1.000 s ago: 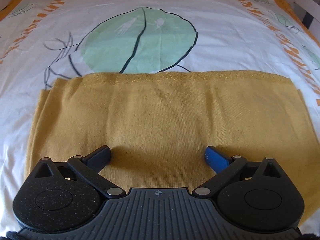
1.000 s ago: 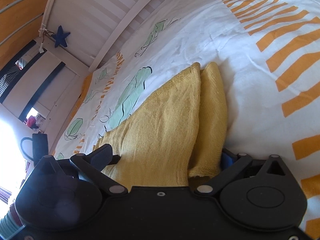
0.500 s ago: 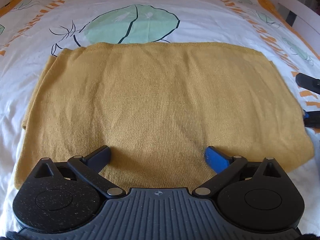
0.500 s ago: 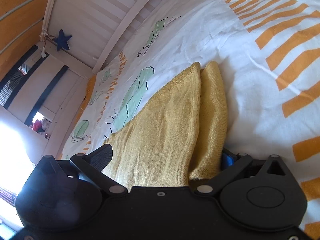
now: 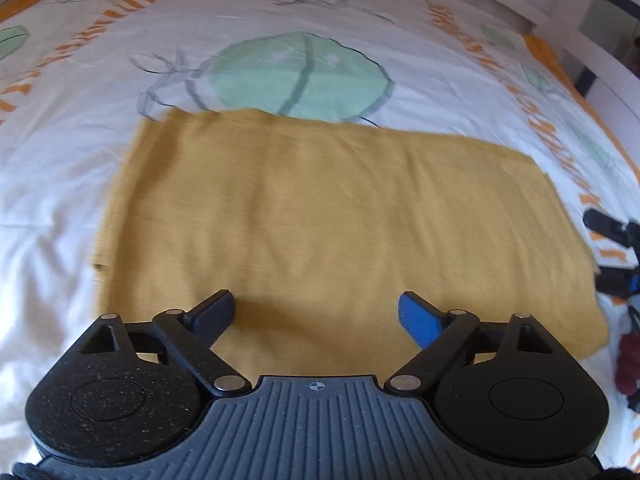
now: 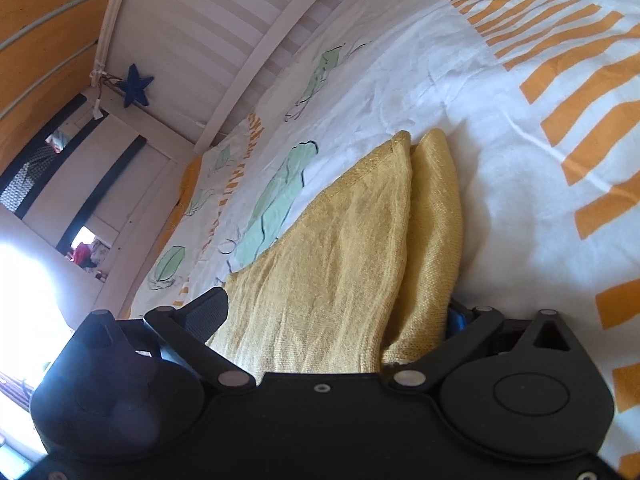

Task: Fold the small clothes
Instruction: 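Move the right gripper to the folded sweater's side edge, then grasp the sweater edge with the right gripper and lift it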

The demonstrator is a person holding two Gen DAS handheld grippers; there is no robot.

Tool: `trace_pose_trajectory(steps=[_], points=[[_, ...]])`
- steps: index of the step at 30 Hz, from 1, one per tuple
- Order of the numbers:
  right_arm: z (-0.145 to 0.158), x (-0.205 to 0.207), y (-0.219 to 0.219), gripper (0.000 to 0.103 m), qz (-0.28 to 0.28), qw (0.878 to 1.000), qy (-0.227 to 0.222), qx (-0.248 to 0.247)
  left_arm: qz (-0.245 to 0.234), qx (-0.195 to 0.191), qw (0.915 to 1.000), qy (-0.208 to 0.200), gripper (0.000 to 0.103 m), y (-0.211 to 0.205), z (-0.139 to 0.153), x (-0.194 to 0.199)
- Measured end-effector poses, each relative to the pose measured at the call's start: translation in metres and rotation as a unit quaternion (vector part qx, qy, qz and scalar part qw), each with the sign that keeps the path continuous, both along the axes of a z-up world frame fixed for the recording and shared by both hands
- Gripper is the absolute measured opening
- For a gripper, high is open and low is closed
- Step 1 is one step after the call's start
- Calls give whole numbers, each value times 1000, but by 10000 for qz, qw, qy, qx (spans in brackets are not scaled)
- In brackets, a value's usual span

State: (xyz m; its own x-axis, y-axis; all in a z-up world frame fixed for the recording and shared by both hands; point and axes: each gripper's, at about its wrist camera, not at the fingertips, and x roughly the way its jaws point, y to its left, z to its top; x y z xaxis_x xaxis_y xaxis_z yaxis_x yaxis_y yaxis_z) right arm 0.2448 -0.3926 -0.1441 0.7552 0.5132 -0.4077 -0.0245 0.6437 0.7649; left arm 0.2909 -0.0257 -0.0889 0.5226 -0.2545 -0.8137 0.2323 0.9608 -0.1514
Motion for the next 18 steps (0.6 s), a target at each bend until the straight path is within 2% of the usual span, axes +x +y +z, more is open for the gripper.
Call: trace_pose_trajectory(steps=[2,5,9,11,15,18], points=[[-1,0,-1,68,-136,9999,106,17,127,41,9999,-54,89,21,5,5],[-4,0,-3,57,-281,9993,261,-7,344,177,9993,-15,89,52,10,18],[1,3,1,49,-367,9980,448,-238,519,173,9985,96,89,86,11,36],[5,8,6,25,-392,9958,676,-471,592,173,9980,129,89,97,9,43],[21,11,20,22,-474,9902,866,-984,663,48,9978,47,89,112,6,47],[41,13,34,21,-466,9876,807,-1264,574,-151,9980,193,89,118,3,51]])
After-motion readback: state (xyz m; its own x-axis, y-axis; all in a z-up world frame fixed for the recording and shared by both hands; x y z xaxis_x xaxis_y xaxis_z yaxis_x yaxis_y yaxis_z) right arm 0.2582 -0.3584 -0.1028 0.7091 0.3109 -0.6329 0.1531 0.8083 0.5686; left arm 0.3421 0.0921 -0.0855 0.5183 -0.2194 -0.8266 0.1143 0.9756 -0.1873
